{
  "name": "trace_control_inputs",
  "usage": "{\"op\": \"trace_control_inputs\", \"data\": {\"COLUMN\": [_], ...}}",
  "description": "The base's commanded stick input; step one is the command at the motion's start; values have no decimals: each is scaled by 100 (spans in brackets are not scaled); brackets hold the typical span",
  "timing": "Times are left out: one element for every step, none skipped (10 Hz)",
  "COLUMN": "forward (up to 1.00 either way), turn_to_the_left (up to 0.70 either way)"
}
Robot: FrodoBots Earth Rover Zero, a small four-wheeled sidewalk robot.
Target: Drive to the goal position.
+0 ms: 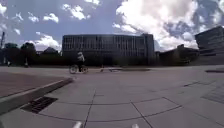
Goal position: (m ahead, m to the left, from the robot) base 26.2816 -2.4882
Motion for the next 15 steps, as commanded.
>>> {"op": "trace_control_inputs", "data": {"forward": [5,5,5,5,6,5,6,6,5,5,5,5,6,5,5], "turn_to_the_left": [0,0,0,0,0,0,0,0,0,0,0,0,0,0,0]}}
